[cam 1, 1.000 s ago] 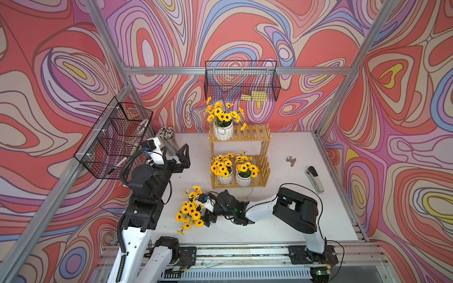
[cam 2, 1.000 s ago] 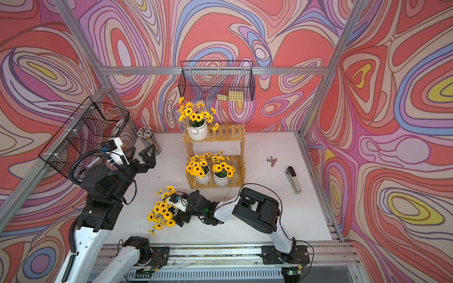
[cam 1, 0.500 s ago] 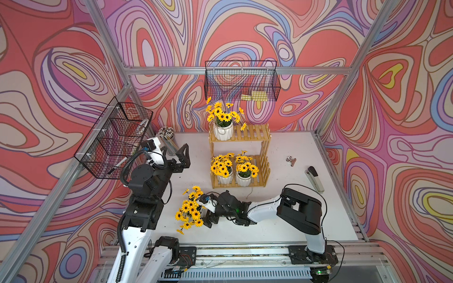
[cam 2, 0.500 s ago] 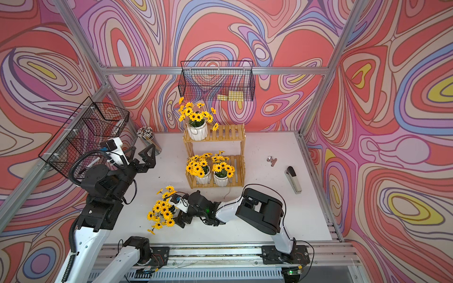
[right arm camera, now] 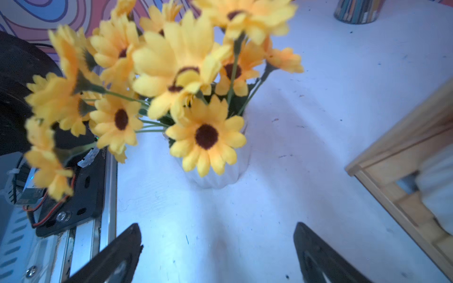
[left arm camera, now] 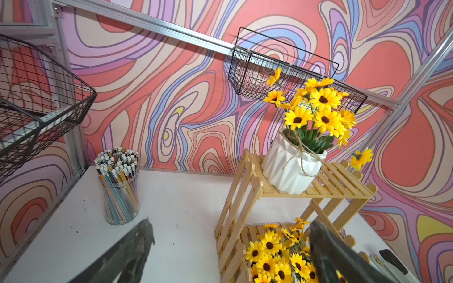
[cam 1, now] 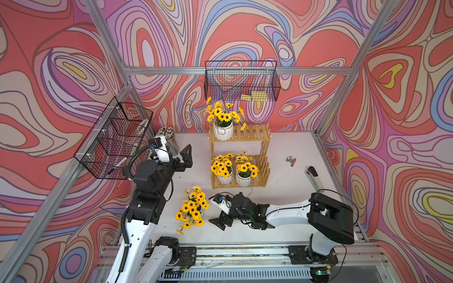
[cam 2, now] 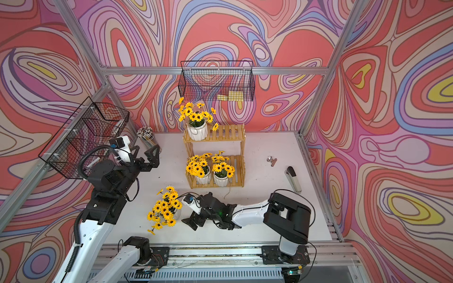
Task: Take the sunflower pots off the shelves
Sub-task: Place the sunflower pot at the center of the board, then pick up the sunflower pot from the shelf.
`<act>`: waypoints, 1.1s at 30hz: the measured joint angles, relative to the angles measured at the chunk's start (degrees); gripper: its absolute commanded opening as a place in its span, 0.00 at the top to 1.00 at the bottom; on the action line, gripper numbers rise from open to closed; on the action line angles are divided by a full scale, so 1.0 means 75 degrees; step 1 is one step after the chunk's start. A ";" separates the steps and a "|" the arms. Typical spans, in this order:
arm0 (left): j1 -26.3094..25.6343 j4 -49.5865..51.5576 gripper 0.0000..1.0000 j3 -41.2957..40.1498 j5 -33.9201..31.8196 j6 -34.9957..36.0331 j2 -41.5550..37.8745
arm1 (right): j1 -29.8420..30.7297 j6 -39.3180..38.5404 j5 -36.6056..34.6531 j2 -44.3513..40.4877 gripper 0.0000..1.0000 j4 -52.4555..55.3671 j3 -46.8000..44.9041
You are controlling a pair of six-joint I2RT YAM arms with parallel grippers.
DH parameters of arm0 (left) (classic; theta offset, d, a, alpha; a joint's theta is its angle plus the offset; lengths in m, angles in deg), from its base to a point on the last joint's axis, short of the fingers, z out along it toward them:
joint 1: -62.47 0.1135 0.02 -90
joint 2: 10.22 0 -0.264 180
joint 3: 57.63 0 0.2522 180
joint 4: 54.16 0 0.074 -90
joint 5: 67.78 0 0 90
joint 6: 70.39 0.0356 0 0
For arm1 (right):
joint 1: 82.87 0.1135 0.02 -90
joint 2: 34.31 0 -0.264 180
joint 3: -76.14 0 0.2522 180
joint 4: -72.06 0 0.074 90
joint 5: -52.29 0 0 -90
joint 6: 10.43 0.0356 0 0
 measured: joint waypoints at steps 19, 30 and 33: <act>0.0000 0.0099 0.00 0.1323 0.1918 0.1314 0.1976 | -0.1719 0.0749 -0.1970 -0.4217 0.02 0.3378 0.0525; 0.0000 0.0105 0.00 0.2495 0.2990 0.1795 0.2838 | -0.3477 0.0708 -0.1408 -0.4607 0.02 0.4613 0.1373; 0.0000 0.0131 0.00 0.2608 0.3337 0.1883 0.3069 | -0.3867 0.0714 -0.1323 -0.4613 0.02 0.4919 0.1751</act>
